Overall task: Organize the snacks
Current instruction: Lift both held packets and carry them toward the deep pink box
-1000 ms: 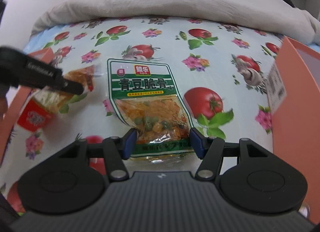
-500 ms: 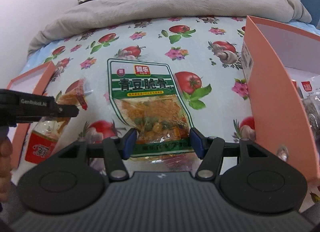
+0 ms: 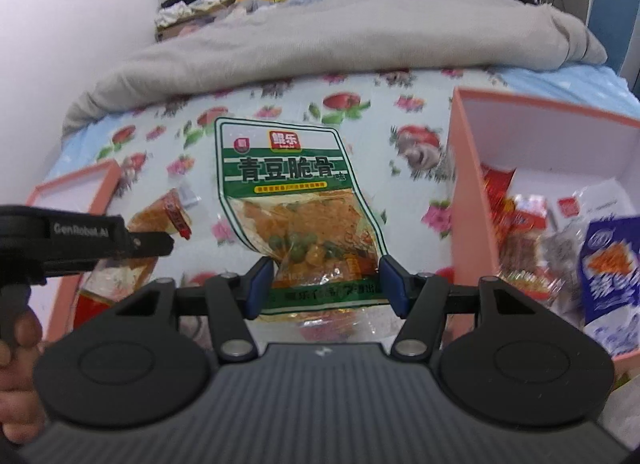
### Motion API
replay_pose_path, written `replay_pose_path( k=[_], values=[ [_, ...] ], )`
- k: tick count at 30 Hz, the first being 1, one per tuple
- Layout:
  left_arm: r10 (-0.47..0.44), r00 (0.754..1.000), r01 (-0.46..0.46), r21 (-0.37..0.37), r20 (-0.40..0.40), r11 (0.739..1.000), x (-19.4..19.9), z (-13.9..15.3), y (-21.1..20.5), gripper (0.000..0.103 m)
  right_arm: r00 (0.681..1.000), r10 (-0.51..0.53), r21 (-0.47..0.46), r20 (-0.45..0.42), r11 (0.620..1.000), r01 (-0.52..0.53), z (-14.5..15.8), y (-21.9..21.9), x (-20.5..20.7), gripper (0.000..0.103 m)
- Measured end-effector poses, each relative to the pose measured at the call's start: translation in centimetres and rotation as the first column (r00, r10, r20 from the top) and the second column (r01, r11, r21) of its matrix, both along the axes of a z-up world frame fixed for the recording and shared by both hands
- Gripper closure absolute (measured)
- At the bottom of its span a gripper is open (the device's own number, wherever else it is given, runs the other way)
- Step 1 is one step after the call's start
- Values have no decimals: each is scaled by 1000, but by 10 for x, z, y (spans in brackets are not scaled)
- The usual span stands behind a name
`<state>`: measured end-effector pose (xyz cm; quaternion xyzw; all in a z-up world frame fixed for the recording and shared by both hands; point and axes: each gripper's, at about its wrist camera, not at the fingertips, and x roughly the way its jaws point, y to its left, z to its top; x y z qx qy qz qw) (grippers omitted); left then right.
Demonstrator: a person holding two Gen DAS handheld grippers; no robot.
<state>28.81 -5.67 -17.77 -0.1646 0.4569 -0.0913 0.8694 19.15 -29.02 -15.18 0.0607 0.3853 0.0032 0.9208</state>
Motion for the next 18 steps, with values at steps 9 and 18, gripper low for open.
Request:
replay_pose_path(
  k=[9, 18],
  values=[
    [-34, 994, 37, -24, 100, 999, 13, 78, -31, 73, 995, -18, 4, 98, 1000, 18, 63, -25, 6, 43],
    [-113, 971, 125, -44, 209, 991, 17, 141, -87, 73, 978, -61, -34, 200, 997, 69, 107, -58, 8, 42]
  ],
)
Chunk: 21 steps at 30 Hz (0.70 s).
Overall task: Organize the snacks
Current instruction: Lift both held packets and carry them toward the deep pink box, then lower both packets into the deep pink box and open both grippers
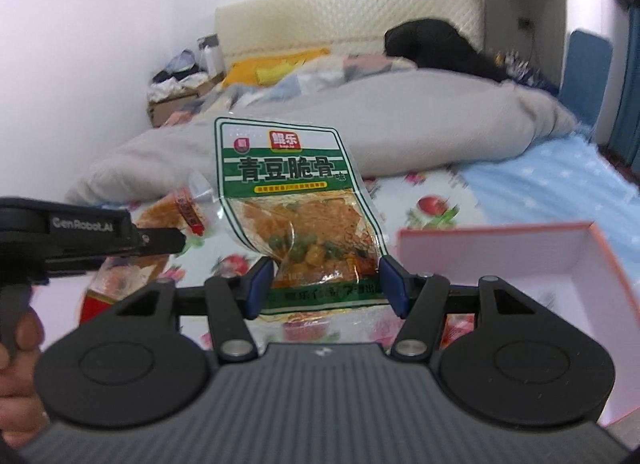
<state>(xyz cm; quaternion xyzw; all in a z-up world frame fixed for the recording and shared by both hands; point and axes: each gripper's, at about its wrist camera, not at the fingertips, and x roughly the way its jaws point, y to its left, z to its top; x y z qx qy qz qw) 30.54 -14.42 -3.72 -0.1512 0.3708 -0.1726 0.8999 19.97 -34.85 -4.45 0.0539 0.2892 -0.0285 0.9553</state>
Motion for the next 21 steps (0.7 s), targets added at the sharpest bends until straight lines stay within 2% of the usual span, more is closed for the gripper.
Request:
replay_pose_path(
  k=[6, 11, 16, 21],
  values=[
    [-71, 996, 72, -11, 55, 997, 5, 26, -44, 73, 997, -70, -12, 45, 997, 70, 16, -34, -3, 42],
    [-147, 987, 146, 13, 68, 989, 10, 33, -88, 73, 990, -128, -15, 59, 991, 130, 20, -64, -9, 42],
    [-225, 973, 224, 23, 46, 974, 14, 23, -137, 73, 981, -189, -4, 32, 982, 190, 8, -96, -14, 42],
    [-299, 954, 299, 45, -7, 953, 16, -7, -175, 73, 967, -252, -23, -41, 968, 252, -19, -122, -17, 42]
  ],
)
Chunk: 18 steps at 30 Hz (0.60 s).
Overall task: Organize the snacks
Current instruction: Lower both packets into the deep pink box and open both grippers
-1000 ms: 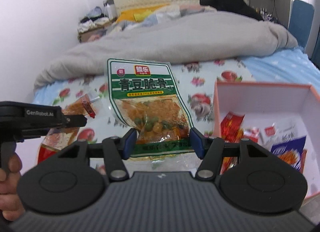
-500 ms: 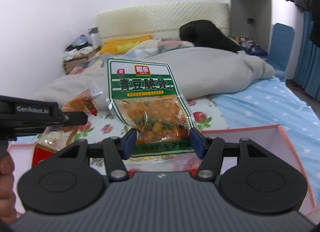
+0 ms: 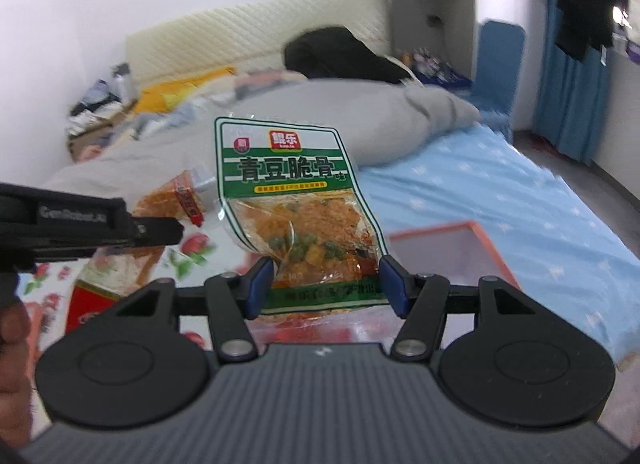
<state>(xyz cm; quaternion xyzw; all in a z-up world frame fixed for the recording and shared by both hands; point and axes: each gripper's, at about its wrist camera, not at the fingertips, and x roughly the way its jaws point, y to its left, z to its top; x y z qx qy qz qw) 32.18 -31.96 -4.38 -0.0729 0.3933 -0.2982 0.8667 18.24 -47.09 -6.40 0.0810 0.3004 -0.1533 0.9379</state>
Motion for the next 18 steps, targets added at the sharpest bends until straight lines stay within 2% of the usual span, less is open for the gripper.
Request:
replay_pose_path(
  k=[6, 10, 14, 18],
  values=[
    [-74, 995, 79, 81, -67, 994, 4, -45, -39, 73, 992, -68, 39, -107, 997, 72, -43, -29, -5, 42],
    [-94, 988, 108, 110, -125, 988, 7, -72, -45, 73, 983, -78, 87, -167, 992, 93, -72, -34, -8, 42],
    [-113, 982, 134, 131, -153, 982, 7, -86, -44, 73, 977, -81, 102, -199, 989, 103, -88, -34, -11, 42],
    [-106, 981, 128, 127, -165, 984, 9, -89, -37, 72, 975, -84, 123, -208, 986, 111, -90, -35, -11, 41]
  ],
)
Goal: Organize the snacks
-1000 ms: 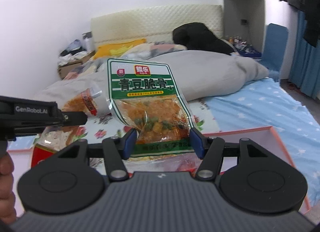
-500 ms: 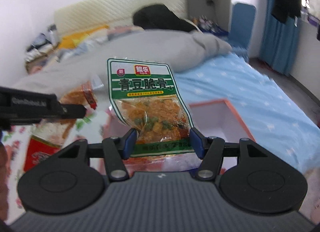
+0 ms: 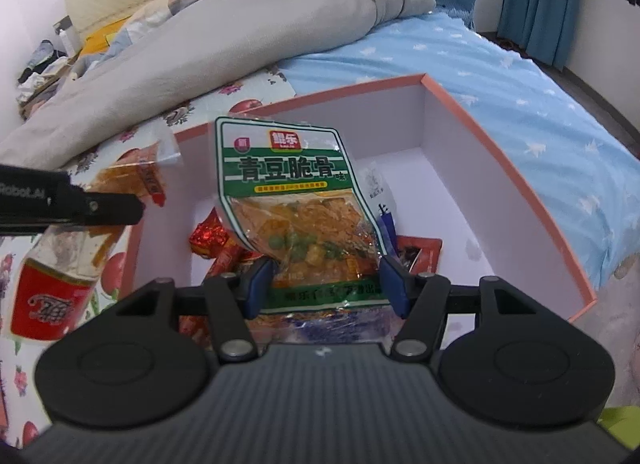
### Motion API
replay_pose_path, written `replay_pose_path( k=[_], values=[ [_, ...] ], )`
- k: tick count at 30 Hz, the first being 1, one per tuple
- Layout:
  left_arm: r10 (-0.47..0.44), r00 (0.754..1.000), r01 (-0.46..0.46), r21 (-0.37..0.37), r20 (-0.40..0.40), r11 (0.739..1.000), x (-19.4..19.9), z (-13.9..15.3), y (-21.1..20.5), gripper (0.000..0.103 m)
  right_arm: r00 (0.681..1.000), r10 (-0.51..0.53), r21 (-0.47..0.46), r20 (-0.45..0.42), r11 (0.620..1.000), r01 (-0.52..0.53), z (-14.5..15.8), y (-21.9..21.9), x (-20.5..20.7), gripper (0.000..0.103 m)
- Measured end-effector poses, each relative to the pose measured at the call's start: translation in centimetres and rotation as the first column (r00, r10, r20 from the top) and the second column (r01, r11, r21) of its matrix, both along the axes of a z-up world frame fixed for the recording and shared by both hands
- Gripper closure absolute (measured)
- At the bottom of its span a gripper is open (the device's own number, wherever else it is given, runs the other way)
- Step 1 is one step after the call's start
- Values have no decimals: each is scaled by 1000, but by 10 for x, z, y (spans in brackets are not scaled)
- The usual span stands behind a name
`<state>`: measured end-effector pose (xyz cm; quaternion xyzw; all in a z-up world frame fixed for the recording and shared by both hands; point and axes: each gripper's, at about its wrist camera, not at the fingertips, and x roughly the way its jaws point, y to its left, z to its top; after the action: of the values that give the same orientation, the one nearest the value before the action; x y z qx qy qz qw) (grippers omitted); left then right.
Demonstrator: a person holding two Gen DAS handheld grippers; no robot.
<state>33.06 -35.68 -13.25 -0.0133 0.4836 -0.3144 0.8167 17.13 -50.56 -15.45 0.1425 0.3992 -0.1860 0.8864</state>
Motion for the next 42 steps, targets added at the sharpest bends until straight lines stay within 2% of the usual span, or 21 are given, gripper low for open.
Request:
replay_pose_path(
  k=[1, 3, 5, 7, 12, 14, 18, 23, 27, 34, 42],
  values=[
    [1, 1000, -1, 3, -1, 1000, 0, 0, 1, 71, 1000, -5, 2, -1, 1000, 5, 0, 0, 0, 39],
    [-5, 1000, 5, 19, 11, 1000, 0, 2, 2, 62, 1000, -8, 4, 5, 1000, 8, 3, -2, 1, 34],
    [4, 1000, -5, 29, 28, 1000, -2, 6, 4, 41, 1000, -17, 6, 12, 1000, 16, 6, -4, 1, 32],
    [3, 999, -4, 31, 48, 1000, -4, 12, 7, 37, 1000, -17, 2, 16, 1000, 17, 10, -4, 0, 32],
    [-9, 994, 9, 2, 112, 1000, -9, 44, 21, 36, 998, -17, 11, 68, 1000, 16, 30, -1, -5, 31],
    [-8, 989, 10, -16, 144, 1000, -13, 63, 29, 36, 995, -7, 12, 104, 1000, 6, 46, 2, -8, 31],
    [1, 973, 10, -47, 230, 999, -26, 105, 47, 36, 982, 10, -43, 189, 999, -2, 89, 13, -18, 31],
    [25, 950, 3, -92, 310, 996, -44, 153, 71, 36, 955, 27, -88, 297, 996, -1, 141, 27, -36, 31],
    [36, 934, 2, -105, 354, 994, -64, 179, 88, 36, 939, 43, -101, 341, 995, -9, 166, 40, -53, 31],
    [61, 913, 0, -148, 404, 989, -108, 206, 122, 36, 921, 60, -133, 384, 991, -9, 190, 66, -94, 31],
    [65, 891, 6, -156, 450, 988, -168, 208, 146, 36, 914, 69, -180, 400, 984, 5, 189, 92, -136, 31]
  ],
)
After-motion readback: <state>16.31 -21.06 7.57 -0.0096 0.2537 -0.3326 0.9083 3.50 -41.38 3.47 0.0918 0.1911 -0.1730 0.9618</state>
